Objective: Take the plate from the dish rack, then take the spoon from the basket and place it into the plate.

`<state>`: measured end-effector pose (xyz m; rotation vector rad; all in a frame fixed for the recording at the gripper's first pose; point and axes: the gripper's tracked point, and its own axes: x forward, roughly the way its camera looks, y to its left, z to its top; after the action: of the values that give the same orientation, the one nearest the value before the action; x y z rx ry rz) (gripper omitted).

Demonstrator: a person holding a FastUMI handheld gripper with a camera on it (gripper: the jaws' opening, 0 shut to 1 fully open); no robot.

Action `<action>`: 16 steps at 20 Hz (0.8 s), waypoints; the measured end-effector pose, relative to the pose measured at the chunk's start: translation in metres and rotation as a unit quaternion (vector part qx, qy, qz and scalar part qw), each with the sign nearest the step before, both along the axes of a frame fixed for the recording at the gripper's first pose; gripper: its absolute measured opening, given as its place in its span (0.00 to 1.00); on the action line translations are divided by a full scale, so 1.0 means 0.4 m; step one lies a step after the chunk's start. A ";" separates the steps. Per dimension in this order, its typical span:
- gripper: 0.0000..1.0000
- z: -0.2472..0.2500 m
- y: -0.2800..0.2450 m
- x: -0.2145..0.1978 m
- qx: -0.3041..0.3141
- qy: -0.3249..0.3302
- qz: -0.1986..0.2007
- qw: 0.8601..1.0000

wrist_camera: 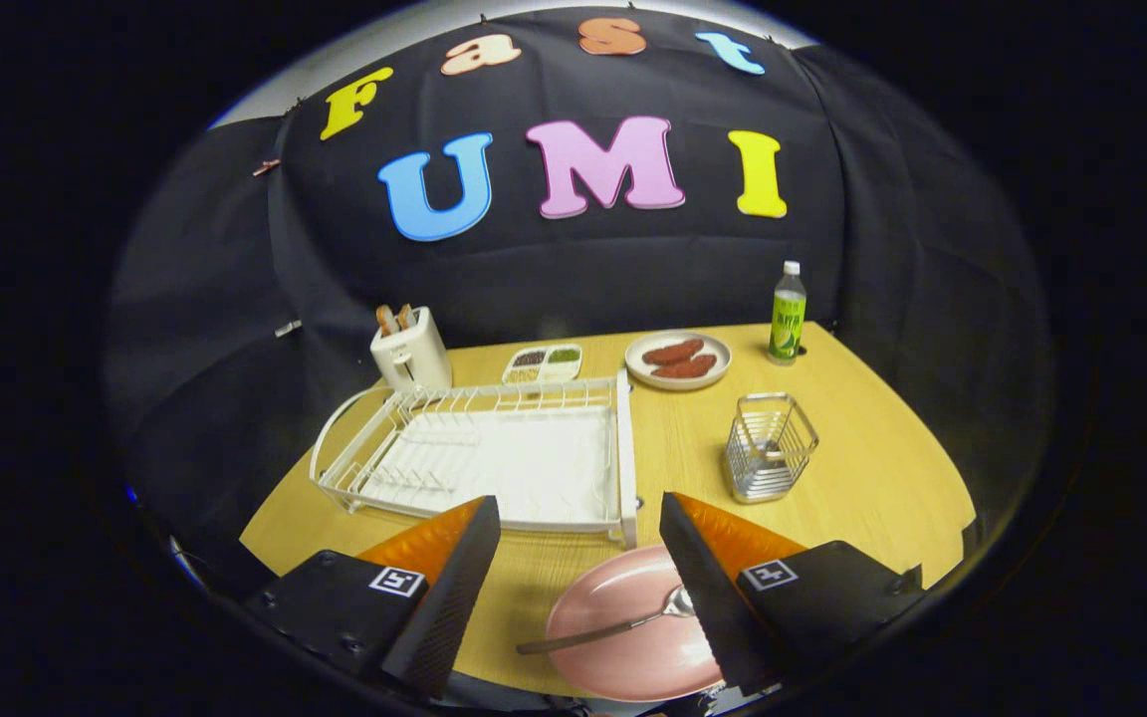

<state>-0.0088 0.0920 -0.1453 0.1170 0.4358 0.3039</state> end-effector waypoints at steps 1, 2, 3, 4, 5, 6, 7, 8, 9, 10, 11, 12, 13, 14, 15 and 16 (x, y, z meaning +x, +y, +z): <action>0.99 0.047 -0.015 0.011 0.002 -0.020 -0.005 1.000; 0.99 0.100 -0.032 0.027 0.004 -0.042 -0.011 0.999; 0.99 0.144 -0.049 0.040 0.000 -0.066 -0.018 0.998; 0.99 0.192 -0.074 0.057 -0.010 -0.094 -0.027 0.995; 0.99 0.228 -0.093 0.069 -0.022 -0.119 -0.034 0.992; 0.99 0.264 -0.113 0.073 -0.032 -0.134 -0.040 0.990; 0.99 0.294 -0.124 0.069 -0.035 -0.145 -0.044 0.988; 0.99 0.332 -0.140 0.066 -0.035 -0.156 -0.051 0.986; 0.99 0.374 -0.170 0.067 -0.039 -0.171 -0.064 0.983; 0.98 0.409 -0.201 0.066 -0.046 -0.187 -0.078 0.978; 0.97 0.439 -0.227 0.061 -0.052 -0.201 -0.094 0.974; 0.97 0.463 -0.247 0.059 -0.053 -0.209 -0.108 0.971; 0.96 0.477 -0.253 0.053 -0.048 -0.209 -0.117 0.970; 0.97 0.485 -0.257 0.049 -0.041 -0.206 -0.122 0.970; 0.97 0.492 -0.261 0.053 -0.032 -0.202 -0.127 0.971; 0.97 0.501 -0.263 0.056 -0.023 -0.203 -0.132 0.970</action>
<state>0.0137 -0.0134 0.0551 0.0632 0.0189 0.0500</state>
